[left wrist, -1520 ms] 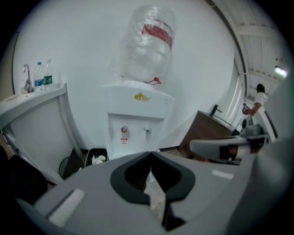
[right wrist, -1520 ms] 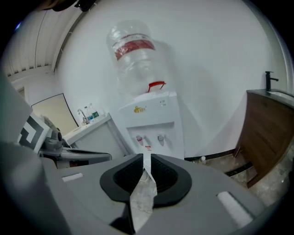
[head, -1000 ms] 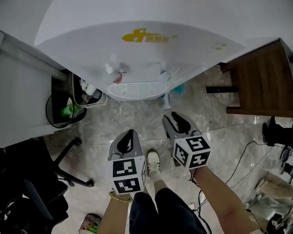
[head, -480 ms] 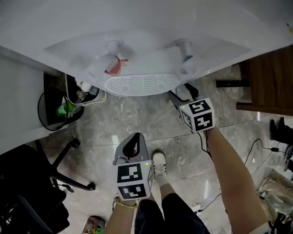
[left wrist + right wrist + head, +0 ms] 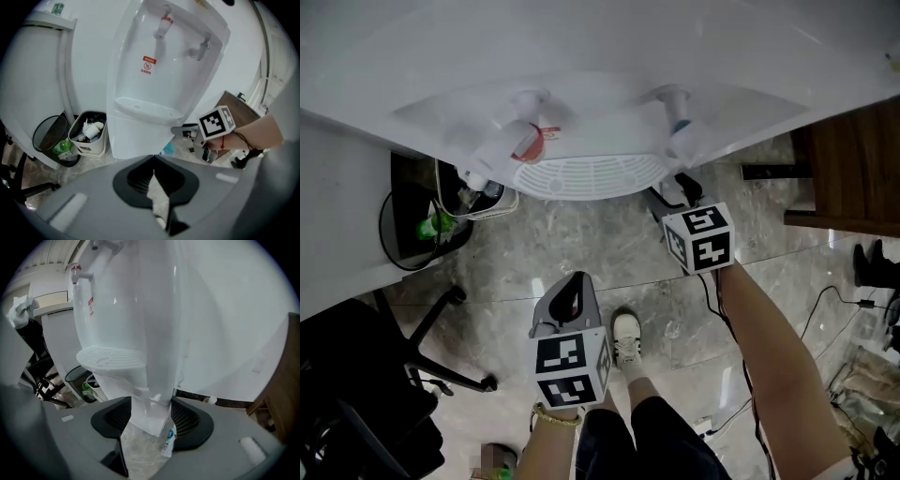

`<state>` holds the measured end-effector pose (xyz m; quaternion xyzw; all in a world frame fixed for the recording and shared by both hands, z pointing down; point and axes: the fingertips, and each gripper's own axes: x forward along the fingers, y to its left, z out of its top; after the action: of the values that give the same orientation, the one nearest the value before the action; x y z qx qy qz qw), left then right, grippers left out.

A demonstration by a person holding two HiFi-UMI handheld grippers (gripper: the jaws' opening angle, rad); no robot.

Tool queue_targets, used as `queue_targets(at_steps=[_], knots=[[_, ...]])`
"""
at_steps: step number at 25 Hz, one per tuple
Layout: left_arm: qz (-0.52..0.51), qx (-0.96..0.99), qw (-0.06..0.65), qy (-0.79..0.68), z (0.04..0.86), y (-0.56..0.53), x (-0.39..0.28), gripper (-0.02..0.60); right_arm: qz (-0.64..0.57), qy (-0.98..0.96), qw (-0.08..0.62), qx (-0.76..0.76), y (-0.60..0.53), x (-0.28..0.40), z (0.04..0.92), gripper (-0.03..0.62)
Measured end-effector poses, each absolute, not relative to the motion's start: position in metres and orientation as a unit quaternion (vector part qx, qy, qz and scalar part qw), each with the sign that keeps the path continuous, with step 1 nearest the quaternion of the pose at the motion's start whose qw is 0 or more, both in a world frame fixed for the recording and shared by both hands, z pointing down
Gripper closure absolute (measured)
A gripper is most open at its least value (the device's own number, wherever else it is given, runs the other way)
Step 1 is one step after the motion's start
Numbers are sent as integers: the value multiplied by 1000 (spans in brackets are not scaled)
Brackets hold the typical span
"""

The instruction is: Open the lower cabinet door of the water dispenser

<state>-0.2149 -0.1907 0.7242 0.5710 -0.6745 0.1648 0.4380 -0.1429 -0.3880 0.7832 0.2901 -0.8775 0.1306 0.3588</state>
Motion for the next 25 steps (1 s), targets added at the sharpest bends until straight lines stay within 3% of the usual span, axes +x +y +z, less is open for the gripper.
queue_targets(at_steps=[6, 11, 16, 25], knots=[[169, 568, 437, -677, 726, -184, -215, 574, 137, -874, 356, 303, -381, -139, 782, 340], [165, 564, 438, -680, 726, -186, -217, 574, 136, -869, 356, 315, -386, -135, 782, 400], [163, 564, 435, -683, 724, -194, -219, 574, 171, -864, 326, 344, -383, -133, 780, 405], [159, 570, 422, -687, 717, -189, -217, 574, 189, -863, 321, 341, -311, -112, 779, 441]])
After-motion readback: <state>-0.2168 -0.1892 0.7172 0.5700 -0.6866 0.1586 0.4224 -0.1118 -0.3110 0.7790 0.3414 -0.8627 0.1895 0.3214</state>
